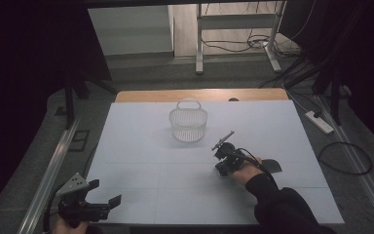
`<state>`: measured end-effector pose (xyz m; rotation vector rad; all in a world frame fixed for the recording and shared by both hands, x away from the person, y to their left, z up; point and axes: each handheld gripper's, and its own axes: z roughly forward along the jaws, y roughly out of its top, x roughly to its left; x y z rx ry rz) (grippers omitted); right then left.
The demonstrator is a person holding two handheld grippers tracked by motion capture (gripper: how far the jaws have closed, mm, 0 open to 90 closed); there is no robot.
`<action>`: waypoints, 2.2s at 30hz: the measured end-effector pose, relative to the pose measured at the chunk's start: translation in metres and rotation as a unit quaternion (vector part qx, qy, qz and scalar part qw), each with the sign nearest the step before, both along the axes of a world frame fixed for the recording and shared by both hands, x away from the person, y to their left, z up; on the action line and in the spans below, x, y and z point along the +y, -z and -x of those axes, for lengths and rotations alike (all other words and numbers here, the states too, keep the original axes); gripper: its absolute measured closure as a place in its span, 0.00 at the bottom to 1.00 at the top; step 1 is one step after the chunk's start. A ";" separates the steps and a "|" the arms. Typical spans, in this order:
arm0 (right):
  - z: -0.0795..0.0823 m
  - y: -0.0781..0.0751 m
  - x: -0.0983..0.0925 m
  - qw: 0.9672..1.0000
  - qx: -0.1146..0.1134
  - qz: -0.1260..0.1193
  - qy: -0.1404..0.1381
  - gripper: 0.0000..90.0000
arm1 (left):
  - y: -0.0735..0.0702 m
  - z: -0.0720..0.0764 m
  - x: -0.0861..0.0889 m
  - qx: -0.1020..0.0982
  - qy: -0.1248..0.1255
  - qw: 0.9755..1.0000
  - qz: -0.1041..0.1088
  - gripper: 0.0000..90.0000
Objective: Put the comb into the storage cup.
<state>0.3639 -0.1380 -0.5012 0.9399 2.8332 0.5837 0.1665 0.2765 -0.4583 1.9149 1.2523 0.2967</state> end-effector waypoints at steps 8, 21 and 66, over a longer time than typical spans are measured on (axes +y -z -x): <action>0.015 0.000 -0.008 1.000 0.013 0.001 -0.009 0.99 | 0.000 0.000 0.000 -0.001 0.001 1.000 -0.001 0.00; 0.040 -0.001 -0.028 1.000 0.023 -0.002 -0.009 0.99 | 0.000 0.000 -0.001 -0.001 0.001 1.000 -0.001 0.00; 0.049 -0.010 -0.099 0.998 0.030 -0.010 0.046 0.99 | 0.000 -0.001 0.000 0.001 0.000 1.000 0.002 0.00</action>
